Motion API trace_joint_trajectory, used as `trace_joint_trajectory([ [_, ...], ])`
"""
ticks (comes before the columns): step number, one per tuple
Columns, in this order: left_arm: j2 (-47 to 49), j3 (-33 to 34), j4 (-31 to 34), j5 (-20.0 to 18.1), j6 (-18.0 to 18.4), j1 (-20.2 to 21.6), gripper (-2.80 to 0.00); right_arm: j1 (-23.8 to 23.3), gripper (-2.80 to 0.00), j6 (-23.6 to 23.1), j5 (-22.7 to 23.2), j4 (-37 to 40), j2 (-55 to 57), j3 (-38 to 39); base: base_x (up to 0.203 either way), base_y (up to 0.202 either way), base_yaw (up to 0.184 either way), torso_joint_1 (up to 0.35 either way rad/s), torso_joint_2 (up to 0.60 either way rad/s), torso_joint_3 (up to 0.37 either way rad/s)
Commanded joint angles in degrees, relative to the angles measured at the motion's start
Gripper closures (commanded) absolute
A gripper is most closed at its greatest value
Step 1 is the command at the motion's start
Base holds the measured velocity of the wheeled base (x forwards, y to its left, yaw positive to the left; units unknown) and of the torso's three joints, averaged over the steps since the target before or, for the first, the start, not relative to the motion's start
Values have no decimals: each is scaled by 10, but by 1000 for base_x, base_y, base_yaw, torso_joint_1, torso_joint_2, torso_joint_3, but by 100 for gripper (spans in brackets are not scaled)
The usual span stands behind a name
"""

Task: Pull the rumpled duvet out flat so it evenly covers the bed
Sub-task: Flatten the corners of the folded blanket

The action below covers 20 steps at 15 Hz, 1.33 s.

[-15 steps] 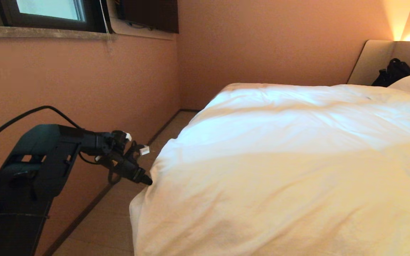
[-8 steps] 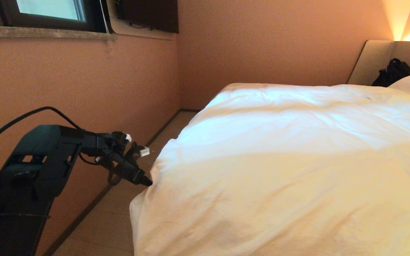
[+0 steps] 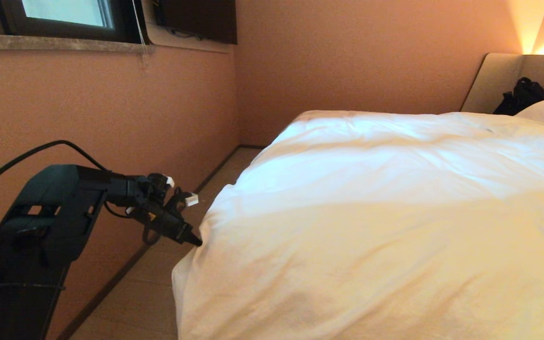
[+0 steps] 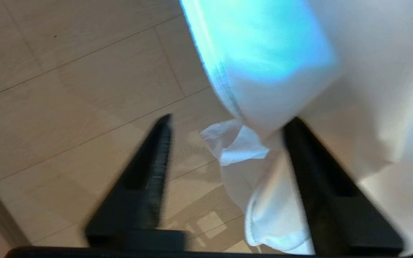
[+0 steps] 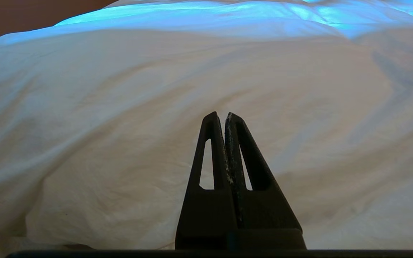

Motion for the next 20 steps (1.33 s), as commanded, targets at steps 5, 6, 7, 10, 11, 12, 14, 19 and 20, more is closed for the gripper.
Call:
trace_joint_trajectory([
  [5,-18,5,5,-16,0,-14,0,0,0,0,0,0,0,0,0,0,0,0,0,0],
  [6,-21,6,6,-23,-1,-17,0,0,0,0,0,0,0,0,0,0,0,0,0,0],
  [7,-23,9,7,-25,-2,-18,0,0,0,0,0,0,0,0,0,0,0,0,0,0],
  [10,-40,26,7,-37,-2,-26,0,0,0,0,0,0,0,0,0,0,0,0,0,0],
  [11,-47,34,7,-38,-1,-26,0,0,0,0,0,0,0,0,0,0,0,0,0,0],
  [12,-54,40,7,-39,-1,-26,0,0,0,0,0,0,0,0,0,0,0,0,0,0],
  [14,-54,39,5,-43,-11,-25,0,0,0,0,0,0,0,0,0,0,0,0,0,0],
  [19,-21,13,5,-38,-13,-25,0,0,0,0,0,0,0,0,0,0,0,0,0,0],
  [20,-21,13,4,-38,-13,-25,0,0,0,0,0,0,0,0,0,0,0,0,0,0],
])
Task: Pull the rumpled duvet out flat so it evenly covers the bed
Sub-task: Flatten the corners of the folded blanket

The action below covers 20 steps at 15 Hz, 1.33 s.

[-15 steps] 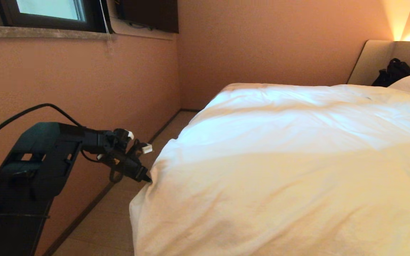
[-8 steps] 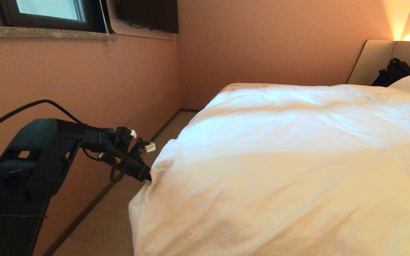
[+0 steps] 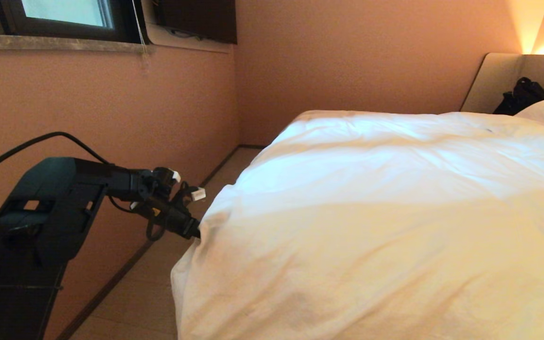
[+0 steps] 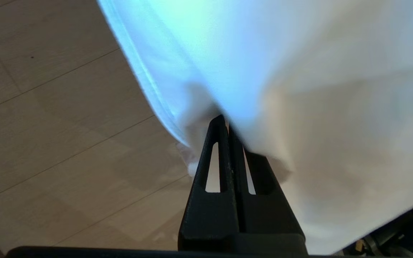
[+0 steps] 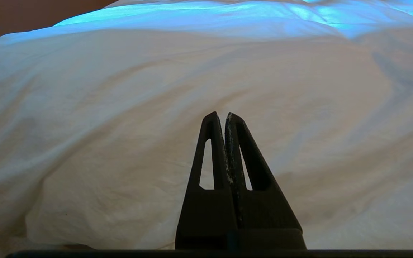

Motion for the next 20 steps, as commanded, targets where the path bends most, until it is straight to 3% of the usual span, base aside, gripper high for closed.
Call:
trace_joint_trajectory([
  [1,13,-6,0,0,3,-1,0,0,0,0,0,0,0,0,0,0,0,0,0,0],
  [2,15,-8,-3,1,3,-2,-280,0,0,0,0,0,0,0,0,0,0,0,0,0],
  [17,37,-19,-4,3,34,-17,-280,0,0,0,0,0,0,0,0,0,0,0,0,0],
  [20,43,-18,-4,49,49,-25,-280,0,0,0,0,0,0,0,0,0,0,0,0,0],
])
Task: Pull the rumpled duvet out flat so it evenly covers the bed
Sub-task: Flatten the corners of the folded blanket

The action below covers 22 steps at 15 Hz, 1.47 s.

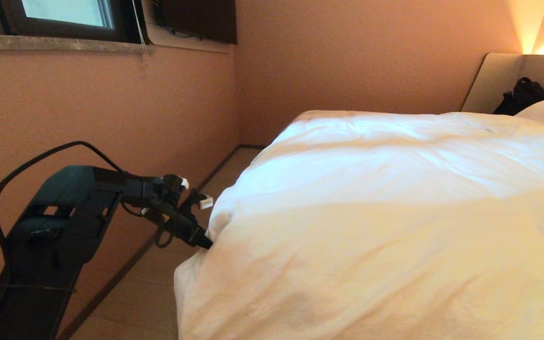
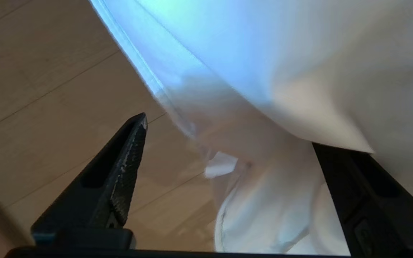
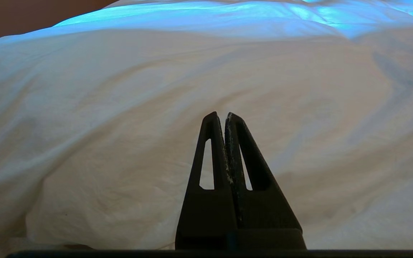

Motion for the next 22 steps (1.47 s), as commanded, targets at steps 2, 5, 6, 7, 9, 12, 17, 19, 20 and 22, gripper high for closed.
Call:
trace_joint_trajectory([
  [2,6,0,2,9,4,-5,-280,0,0,0,0,0,0,0,0,0,0,0,0,0],
  [5,6,0,-14,-1,-1,-6,-280,0,0,0,0,0,0,0,0,0,0,0,0,0],
  [6,5,0,-15,-2,-4,-6,-280,0,0,0,0,0,0,0,0,0,0,0,0,0],
  [7,3,0,-14,-5,-5,-6,-280,0,0,0,0,0,0,0,0,0,0,0,0,0],
  [9,0,4,-13,-25,-5,-6,-280,0,0,0,0,0,0,0,0,0,0,0,0,0],
  [12,-14,10,-8,-41,-5,-6,0,0,0,0,0,0,0,0,0,0,0,0,0,0],
  [17,-17,15,-8,-53,-2,-6,0,0,0,0,0,0,0,0,0,0,0,0,0,0],
  [19,-17,19,-9,-53,-1,-6,0,0,0,0,0,0,0,0,0,0,0,0,0,0],
  [20,-17,21,-9,-53,-1,-6,0,0,0,0,0,0,0,0,0,0,0,0,0,0],
  [22,-19,23,-8,-51,0,-6,0,0,0,0,0,0,0,0,0,0,0,0,0,0],
])
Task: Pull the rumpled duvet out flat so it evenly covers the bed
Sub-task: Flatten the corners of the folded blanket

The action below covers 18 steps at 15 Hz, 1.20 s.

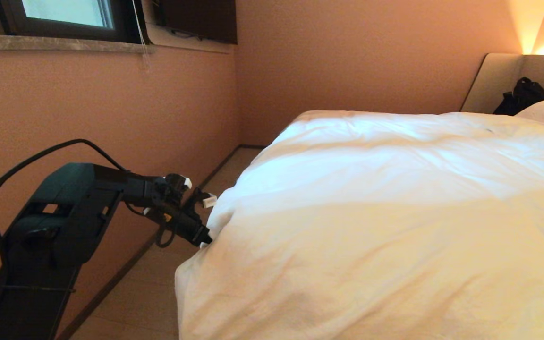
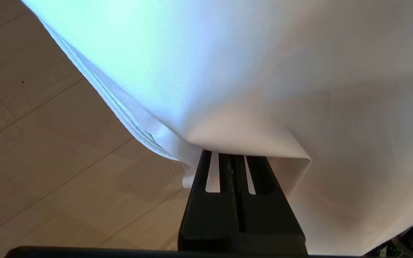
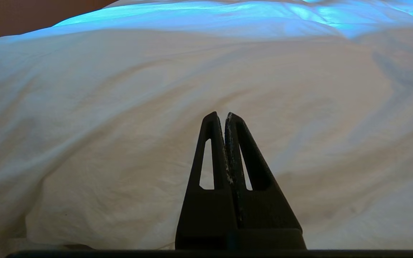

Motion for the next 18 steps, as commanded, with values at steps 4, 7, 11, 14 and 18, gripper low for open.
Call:
trace_joint_trajectory([
  [4,-13,8,-3,27,-2,8,0,0,0,0,0,0,0,0,0,0,0,0,0,0],
  [7,-25,13,-5,118,-23,41,0,0,0,0,0,0,0,0,0,0,0,0,0,0],
  [11,-67,43,-5,171,-89,59,0,0,0,0,0,0,0,0,0,0,0,0,0,0],
  [14,-140,115,-5,171,-117,60,0,0,0,0,0,0,0,0,0,0,0,0,0,0],
  [18,-314,282,-36,168,-160,61,0,0,0,0,0,0,0,0,0,0,0,0,0,0],
])
